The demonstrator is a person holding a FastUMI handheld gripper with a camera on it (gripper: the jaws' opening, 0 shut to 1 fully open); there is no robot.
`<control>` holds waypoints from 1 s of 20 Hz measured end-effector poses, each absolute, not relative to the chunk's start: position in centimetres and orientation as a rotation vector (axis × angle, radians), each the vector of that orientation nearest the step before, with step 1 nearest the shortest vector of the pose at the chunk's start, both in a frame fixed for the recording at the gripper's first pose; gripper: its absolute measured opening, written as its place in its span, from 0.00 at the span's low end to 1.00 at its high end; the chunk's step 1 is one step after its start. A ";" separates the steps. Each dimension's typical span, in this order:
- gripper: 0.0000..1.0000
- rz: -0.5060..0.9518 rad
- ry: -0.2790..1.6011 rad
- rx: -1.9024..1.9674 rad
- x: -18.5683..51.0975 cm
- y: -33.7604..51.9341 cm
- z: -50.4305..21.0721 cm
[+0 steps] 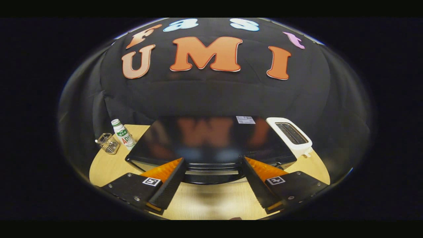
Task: Open the toaster oven, put the food inside, and close the toaster oven door.
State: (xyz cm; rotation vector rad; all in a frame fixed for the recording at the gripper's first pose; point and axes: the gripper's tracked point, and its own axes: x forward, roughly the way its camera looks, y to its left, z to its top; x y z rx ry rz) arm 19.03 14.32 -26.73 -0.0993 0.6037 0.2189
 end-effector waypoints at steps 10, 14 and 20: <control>1.00 0.218 0.595 -0.063 15.7 13.5 -27.0; 1.00 0.215 0.599 -0.066 13.4 12.8 -27.5; 1.00 0.222 0.634 -0.062 9.6 11.9 -29.3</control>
